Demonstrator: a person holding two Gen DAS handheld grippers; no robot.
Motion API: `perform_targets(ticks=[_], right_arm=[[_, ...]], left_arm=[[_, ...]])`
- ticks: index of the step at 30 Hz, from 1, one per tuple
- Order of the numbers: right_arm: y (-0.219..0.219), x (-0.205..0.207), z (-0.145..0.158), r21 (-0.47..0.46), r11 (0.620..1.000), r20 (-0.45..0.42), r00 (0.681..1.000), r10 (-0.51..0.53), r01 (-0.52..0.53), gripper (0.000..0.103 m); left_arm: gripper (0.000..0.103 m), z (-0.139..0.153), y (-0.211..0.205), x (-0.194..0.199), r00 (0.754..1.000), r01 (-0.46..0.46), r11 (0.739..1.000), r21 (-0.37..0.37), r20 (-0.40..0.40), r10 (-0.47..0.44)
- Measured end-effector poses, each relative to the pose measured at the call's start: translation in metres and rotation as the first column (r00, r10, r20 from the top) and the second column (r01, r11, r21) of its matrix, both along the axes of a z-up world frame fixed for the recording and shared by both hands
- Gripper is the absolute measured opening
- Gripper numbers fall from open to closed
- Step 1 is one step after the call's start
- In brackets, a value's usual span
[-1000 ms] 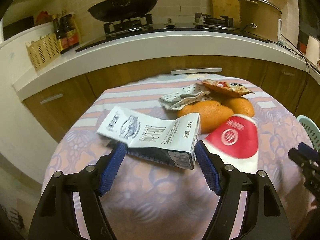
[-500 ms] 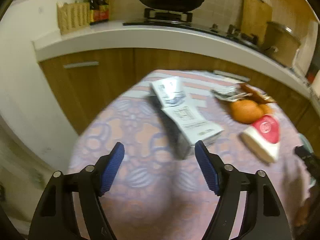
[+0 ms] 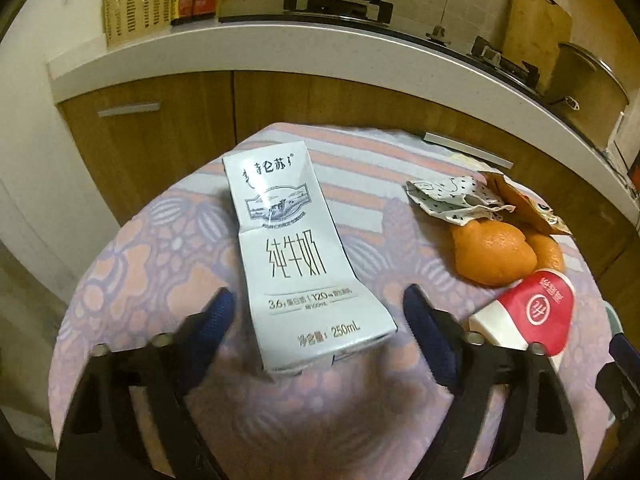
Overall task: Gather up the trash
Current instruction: 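Grasp the white milk carton with the left tool while the right tool grasps the red-white cup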
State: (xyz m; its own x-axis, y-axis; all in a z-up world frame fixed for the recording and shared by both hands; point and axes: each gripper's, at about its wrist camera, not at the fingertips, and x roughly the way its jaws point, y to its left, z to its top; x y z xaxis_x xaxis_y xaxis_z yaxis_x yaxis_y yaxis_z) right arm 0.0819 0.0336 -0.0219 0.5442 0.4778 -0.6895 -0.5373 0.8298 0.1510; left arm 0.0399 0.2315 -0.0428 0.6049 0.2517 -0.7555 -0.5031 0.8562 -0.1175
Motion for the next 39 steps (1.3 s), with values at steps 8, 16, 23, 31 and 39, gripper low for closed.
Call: perform_targets(ticks=[8,16,23,31,39], right_arm=[[0.025,0.022,-0.023,0.022,0.999,-0.099,0.995,-0.021,0.023,0.064],[0.036,0.04,-0.042,0.056,0.997,-0.185,0.982,-0.038,0.049,0.064],[0.046,0.043,-0.042,0.048,0.996,-0.173,0.983,-0.061,0.07,0.063],[0.035,0.024,-0.03,0.056,0.996,-0.117,0.991,-0.063,0.07,0.043],[0.037,-0.007,-0.01,0.006,0.998,0.035,0.997,-0.065,0.065,0.039]], left_arm=[[0.056,0.005,0.001,-0.015,0.998,0.012,0.999,0.046,0.055,-0.015],[0.056,0.015,-0.005,-0.024,0.992,0.02,0.996,0.089,0.126,-0.031],[0.056,0.016,-0.002,-0.028,0.988,0.028,0.997,0.067,0.147,-0.038],[0.056,0.017,0.0,-0.03,0.986,0.027,0.998,0.053,0.165,-0.035],[0.056,0.019,0.001,-0.034,0.98,0.034,0.999,0.037,0.195,-0.04]])
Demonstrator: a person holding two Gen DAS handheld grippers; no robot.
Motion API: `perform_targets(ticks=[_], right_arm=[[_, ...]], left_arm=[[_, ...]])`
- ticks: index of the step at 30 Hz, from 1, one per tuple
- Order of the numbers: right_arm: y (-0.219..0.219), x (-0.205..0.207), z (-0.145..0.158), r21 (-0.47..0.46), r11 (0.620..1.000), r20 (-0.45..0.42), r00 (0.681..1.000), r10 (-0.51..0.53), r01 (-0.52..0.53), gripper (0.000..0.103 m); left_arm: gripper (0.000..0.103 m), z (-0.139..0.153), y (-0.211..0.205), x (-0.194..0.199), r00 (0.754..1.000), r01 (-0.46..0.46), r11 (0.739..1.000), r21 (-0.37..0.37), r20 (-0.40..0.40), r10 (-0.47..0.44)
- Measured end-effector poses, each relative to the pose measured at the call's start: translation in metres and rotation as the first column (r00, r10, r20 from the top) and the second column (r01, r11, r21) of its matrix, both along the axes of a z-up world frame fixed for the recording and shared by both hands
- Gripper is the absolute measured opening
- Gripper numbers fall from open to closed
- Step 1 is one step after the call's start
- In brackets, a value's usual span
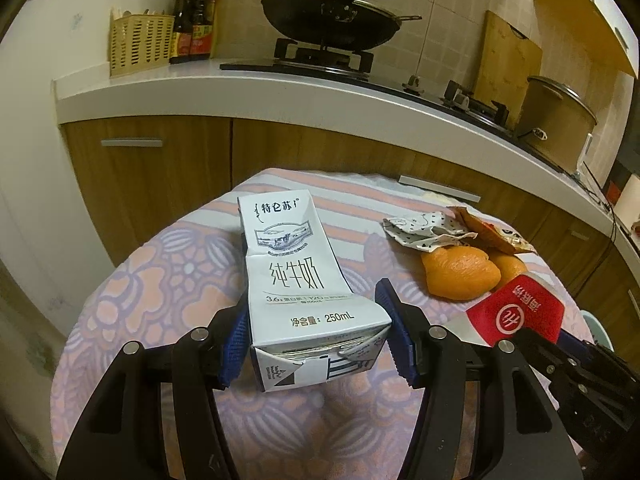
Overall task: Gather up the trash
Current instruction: 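Grasp the white milk carton with the left tool while the right tool grasps the red-white cup, then carry the carton with the left tool while the right tool carries the cup over the basket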
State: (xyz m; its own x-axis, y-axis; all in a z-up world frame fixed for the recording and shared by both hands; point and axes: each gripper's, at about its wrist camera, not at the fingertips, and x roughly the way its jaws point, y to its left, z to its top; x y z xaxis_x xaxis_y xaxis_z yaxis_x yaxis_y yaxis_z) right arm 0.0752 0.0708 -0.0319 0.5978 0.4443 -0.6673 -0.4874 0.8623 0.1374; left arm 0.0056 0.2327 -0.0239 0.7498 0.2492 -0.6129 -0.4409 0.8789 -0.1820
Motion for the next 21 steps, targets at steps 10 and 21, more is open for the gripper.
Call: perform_targets(ticks=[10,21], right_arm=[[-0.048,-0.007,0.04,0.016,0.996,0.108,0.991,-0.084,0.083,0.039],[-0.155,-0.004,0.074,0.067,0.968,0.17,0.953,-0.251,0.243,0.039]], left_arm=[[0.056,0.022,-0.016,-0.011,0.987,0.111,0.994,-0.017,0.121,-0.108],[0.056,0.066,-0.096,-0.008,0.927,0.324,0.946,-0.005,0.202,-0.316]])
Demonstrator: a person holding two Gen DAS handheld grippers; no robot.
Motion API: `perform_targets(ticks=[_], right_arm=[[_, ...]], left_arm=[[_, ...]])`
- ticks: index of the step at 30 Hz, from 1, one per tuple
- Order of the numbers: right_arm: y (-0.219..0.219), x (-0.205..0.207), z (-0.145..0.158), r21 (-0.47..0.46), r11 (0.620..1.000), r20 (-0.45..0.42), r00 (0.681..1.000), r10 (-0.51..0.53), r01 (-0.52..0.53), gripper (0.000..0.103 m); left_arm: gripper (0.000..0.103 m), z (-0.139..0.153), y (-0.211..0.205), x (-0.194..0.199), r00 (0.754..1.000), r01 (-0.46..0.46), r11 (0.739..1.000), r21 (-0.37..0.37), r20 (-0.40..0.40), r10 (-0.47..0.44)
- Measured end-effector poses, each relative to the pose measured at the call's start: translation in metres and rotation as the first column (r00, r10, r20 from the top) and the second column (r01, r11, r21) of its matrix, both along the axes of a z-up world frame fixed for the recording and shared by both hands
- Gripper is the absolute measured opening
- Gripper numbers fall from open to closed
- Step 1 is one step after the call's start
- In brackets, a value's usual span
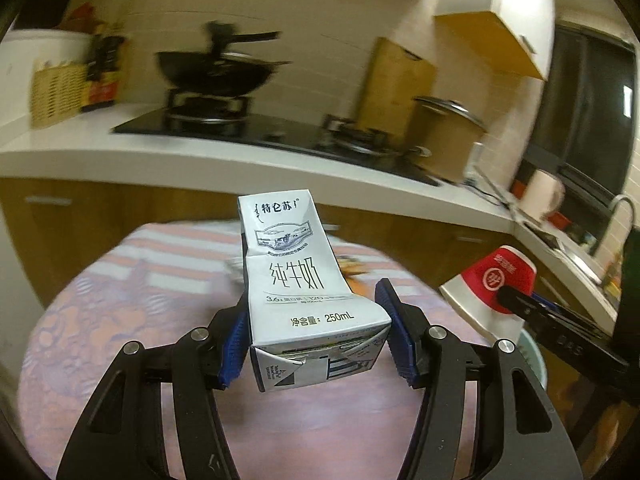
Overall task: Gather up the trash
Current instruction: 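Carry the carton with the left tool while the right tool carries the cup over the basket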
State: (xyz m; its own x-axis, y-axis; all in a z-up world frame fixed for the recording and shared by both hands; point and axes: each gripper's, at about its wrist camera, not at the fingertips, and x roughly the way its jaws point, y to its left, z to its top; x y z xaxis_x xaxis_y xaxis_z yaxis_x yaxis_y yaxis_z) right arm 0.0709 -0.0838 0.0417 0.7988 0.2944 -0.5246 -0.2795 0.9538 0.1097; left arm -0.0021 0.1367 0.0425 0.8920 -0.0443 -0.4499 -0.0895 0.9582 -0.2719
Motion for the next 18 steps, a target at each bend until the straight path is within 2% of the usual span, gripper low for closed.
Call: perform_targets(ticks=[8,13,18], right_arm=[[-0.077,0.006,0.007,0.004,0.994,0.012,0.994,-0.108,0.108,0.039],[-0.123,0.012,0.001,0.012,0.985,-0.004,0.985,-0.172,0.172,0.039],[-0.159,0.019,-0.013,0.003,0.976,-0.028,0.976,-0.216,0.216,0.039]], left_arm=[[0.056,0.016,-0.087,0.036,0.985,0.171,0.985,0.019,0.009,-0.171],[0.056,0.011,-0.148,0.066,0.958,0.288,0.958,0.017,-0.02,-0.287],[0.056,-0.005,-0.194,0.093,0.928,0.367,0.93,0.002,-0.069,-0.366]])
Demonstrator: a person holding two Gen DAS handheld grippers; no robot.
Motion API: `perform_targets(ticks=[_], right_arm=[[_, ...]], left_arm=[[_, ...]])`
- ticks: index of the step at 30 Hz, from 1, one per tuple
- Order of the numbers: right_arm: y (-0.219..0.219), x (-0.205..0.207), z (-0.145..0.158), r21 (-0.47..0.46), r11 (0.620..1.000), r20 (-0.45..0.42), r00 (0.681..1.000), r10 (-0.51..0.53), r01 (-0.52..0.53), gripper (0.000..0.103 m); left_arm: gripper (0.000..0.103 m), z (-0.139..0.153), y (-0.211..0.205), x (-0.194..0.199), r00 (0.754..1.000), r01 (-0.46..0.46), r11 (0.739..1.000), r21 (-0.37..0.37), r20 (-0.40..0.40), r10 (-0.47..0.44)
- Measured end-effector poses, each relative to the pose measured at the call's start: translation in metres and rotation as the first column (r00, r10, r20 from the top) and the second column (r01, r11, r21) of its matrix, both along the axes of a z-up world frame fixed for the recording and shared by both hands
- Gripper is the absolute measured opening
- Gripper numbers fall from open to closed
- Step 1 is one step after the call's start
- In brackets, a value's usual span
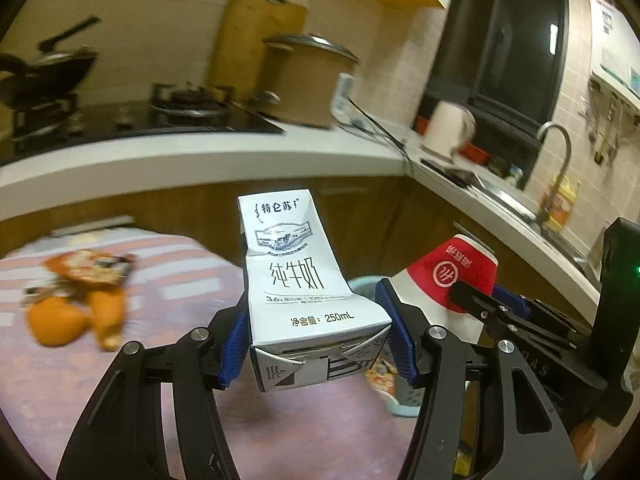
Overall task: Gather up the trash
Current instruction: 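Carry the carton with the left tool while the right tool carries the cup over the basket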
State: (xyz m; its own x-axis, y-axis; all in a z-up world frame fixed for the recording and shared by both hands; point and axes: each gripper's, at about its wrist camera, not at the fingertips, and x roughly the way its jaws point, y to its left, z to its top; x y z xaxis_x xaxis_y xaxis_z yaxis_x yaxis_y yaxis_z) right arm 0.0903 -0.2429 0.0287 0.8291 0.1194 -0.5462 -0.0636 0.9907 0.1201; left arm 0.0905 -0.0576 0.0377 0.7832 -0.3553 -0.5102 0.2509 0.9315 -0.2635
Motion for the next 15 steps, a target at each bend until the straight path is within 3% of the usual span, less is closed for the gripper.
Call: perform_targets(ticks=[5,9,15], right_arm=[[-0.029,0.011,-0.021,0.002,0.999,-0.056,0.998,-0.04,0.04,0.04],[-0.046,0.023,-0.042,0.011,0.998,-0.122,0.99,-0.066,0.067,0.04],[-0.065,0.033,-0.073,0.015,0.996,-0.218,0.972,-0.088,0.093,0.04]], left_arm=[[0.056,-0.023,-0.039,0.026,0.993,0.092,0.996,-0.01,-0.068,-0.092],[0.056,-0.043,-0.062,0.046,0.973,0.182,0.983,-0.017,-0.139,-0.183],[0.057,-0.068,-0.087,0.063,0.947,0.245,0.969,-0.022,-0.206,-0.245]])
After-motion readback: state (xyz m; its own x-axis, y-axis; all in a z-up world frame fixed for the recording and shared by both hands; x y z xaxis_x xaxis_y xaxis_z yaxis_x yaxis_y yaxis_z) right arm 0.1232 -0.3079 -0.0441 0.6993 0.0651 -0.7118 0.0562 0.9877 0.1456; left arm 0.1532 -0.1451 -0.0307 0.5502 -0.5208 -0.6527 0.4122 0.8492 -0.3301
